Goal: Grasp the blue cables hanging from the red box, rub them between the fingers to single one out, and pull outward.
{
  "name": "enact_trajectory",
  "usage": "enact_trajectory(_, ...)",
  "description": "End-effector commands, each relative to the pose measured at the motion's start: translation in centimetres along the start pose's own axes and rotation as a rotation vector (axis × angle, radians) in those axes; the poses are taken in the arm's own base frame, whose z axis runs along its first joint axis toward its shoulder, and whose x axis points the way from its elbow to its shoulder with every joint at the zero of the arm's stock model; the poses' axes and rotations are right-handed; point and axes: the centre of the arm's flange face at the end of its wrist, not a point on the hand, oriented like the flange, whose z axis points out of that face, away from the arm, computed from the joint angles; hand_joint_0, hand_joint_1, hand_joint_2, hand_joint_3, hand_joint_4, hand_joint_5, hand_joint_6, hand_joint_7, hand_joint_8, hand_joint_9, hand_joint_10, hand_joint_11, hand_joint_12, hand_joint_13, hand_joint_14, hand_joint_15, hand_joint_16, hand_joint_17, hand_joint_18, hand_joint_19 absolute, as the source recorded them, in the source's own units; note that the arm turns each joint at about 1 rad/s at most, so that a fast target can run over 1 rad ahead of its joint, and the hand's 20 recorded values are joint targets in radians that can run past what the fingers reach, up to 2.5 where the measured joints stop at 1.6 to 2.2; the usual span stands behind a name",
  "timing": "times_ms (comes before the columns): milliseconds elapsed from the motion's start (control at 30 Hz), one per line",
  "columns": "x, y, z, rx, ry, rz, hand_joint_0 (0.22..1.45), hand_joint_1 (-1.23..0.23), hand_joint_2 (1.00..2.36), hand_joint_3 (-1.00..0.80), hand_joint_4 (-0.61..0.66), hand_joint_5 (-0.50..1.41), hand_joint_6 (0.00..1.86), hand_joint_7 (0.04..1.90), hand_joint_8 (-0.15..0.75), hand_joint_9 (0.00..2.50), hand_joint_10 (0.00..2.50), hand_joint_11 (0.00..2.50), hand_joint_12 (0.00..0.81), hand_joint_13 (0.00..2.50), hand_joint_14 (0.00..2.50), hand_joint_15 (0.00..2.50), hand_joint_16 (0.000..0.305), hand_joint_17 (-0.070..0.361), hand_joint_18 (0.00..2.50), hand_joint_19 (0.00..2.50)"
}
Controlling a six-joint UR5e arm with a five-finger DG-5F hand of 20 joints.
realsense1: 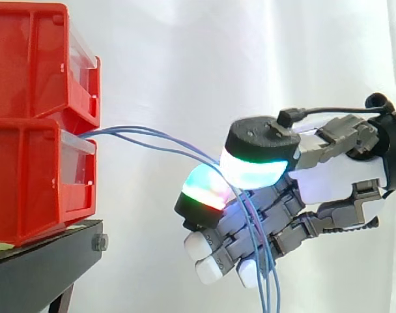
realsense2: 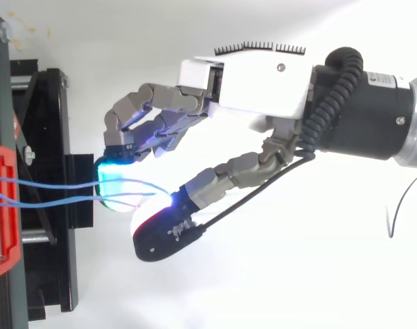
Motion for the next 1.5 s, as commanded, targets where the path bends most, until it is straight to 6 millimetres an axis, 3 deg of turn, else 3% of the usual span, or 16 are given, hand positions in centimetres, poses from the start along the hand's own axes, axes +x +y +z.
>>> enact_trajectory(0, 0.00, -0.05, 0.05, 0.000, 0.000, -0.001, 0.51, -0.78, 1.00, -0.50, 0.22, -0.16, 0.78, 0.99, 0.296, 0.76, 0.01, 0.39, 0.345, 0.71, 0.01, 0.33, 0.044, 0.098, 0.63, 0.64)
enact_trajectory(133, -0.14, 0.03, 0.02, -0.001, -0.002, 0.001, 0.48, -0.68, 1.00, -0.50, 0.23, -0.14, 0.75, 1.02, 0.304, 0.78, 0.01, 0.38, 0.353, 0.71, 0.01, 0.33, 0.045, 0.102, 0.63, 0.65)
enact_trajectory(200, -0.15, -0.05, 0.00, 0.001, -0.003, -0.001, 0.53, -0.60, 1.00, -0.50, 0.21, -0.14, 0.74, 1.07, 0.290, 0.78, 0.01, 0.38, 0.338, 0.71, 0.01, 0.33, 0.042, 0.095, 0.61, 0.66)
enact_trajectory(433, -0.16, -0.02, 0.03, -0.002, -0.005, 0.000, 0.59, -0.55, 1.01, -0.39, 0.18, -0.15, 0.74, 1.09, 0.278, 0.79, 0.01, 0.39, 0.326, 0.70, 0.01, 0.35, 0.040, 0.089, 0.58, 0.69)
enact_trajectory(767, -0.15, 0.03, 0.02, 0.000, -0.003, 0.001, 0.64, -0.77, 1.01, -0.26, 0.19, -0.19, 0.80, 0.99, 0.276, 0.73, 0.01, 0.41, 0.334, 0.71, 0.01, 0.36, 0.040, 0.090, 0.59, 0.66)
enact_trajectory(1100, -0.14, 0.01, 0.00, 0.001, -0.001, 0.001, 0.72, -0.89, 1.00, -0.49, 0.19, -0.20, 0.83, 0.95, 0.263, 0.68, 0.01, 0.41, 0.331, 0.70, 0.01, 0.34, 0.041, 0.092, 0.61, 0.60)
enact_trajectory(1333, -0.22, -0.11, 0.05, 0.002, -0.003, 0.002, 0.57, -0.80, 1.00, -0.50, 0.22, -0.18, 0.81, 0.99, 0.270, 0.71, 0.01, 0.42, 0.327, 0.69, 0.01, 0.36, 0.041, 0.092, 0.59, 0.65)
enact_trajectory(1467, -0.14, 0.01, 0.00, 0.001, -0.001, 0.002, 0.51, -0.65, 1.00, -0.50, 0.22, -0.16, 0.78, 1.02, 0.292, 0.76, 0.01, 0.41, 0.335, 0.70, 0.01, 0.35, 0.043, 0.096, 0.59, 0.68)
